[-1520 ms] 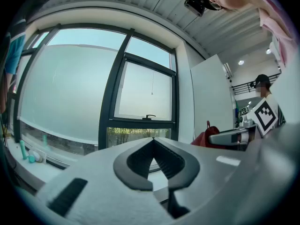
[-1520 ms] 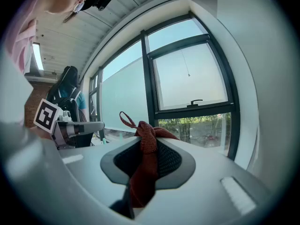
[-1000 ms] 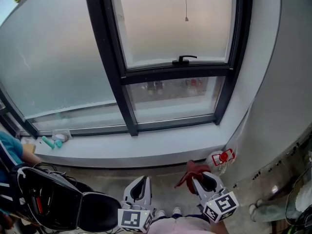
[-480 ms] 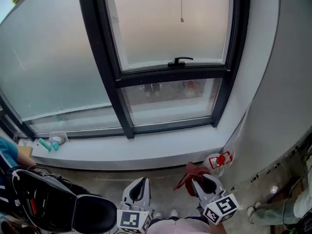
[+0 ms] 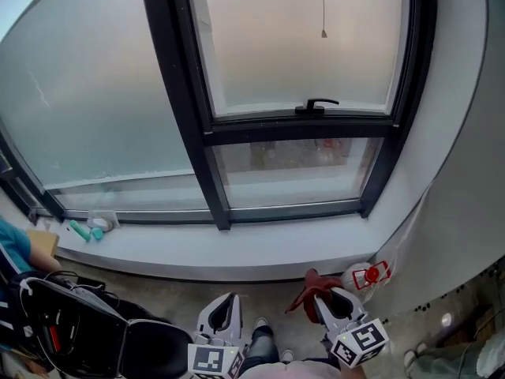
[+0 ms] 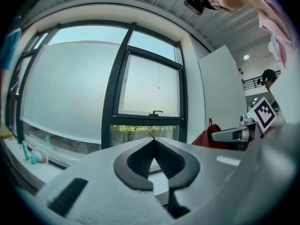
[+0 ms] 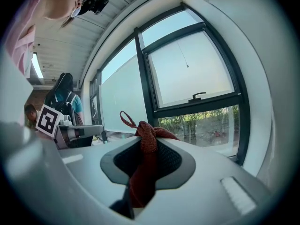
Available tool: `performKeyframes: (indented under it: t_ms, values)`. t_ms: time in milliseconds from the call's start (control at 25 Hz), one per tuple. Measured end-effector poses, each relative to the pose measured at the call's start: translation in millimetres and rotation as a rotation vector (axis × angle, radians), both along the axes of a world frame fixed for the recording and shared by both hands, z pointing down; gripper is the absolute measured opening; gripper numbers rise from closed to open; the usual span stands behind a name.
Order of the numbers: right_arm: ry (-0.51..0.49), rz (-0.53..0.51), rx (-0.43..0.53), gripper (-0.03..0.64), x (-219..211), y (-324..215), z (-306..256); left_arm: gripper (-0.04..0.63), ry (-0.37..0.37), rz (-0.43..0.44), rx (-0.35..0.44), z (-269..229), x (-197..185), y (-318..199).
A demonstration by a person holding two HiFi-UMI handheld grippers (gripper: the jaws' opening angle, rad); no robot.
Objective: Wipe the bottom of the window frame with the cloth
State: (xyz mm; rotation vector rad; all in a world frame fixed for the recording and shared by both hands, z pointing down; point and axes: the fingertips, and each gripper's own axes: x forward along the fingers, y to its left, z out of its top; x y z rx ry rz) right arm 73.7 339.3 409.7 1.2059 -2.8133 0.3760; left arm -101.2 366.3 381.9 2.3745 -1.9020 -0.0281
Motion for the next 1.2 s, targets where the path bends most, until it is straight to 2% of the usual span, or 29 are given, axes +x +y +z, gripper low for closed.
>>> performKeyframes:
  t_ms: [120,240,440,520,600,800,1000,1200]
  values:
    - [0.002,-0.007,0.003,0.078,-23,-37,-3,-0.003,0.005,-0.005,-0.019,4,-22,-34]
    - [0.011,0.006,0.034,0.078,-44,-80,-20,-0.003,-0.023,0.013,-0.046,2,-48,-75]
    - [0.077,0.064,0.084,0.078,-66,-127,-34,-0.003,-0.026,0.038,-0.013,-10,-80,-129]
    - [0.1,0.082,0.088,0.078,-70,-141,-30,-0.003,-0.023,0.054,-0.054,1,-86,-146]
    - [0.105,0.088,0.079,0.078,-71,-159,-28,-0.003,-0.008,0.072,-0.079,7,-85,-165]
    - [0.126,0.104,0.081,0.078,-62,-221,-25,-0.003,-0.008,0.097,-0.077,7,-79,-222]
    - [0.136,0.122,0.045,0.078,-36,-271,-16,-0.003,-0.009,0.064,-0.103,10,-75,-263]
    - [0.133,0.11,0.051,0.078,-18,-324,-21,-0.003,-0.018,0.047,-0.078,2,-62,-309]
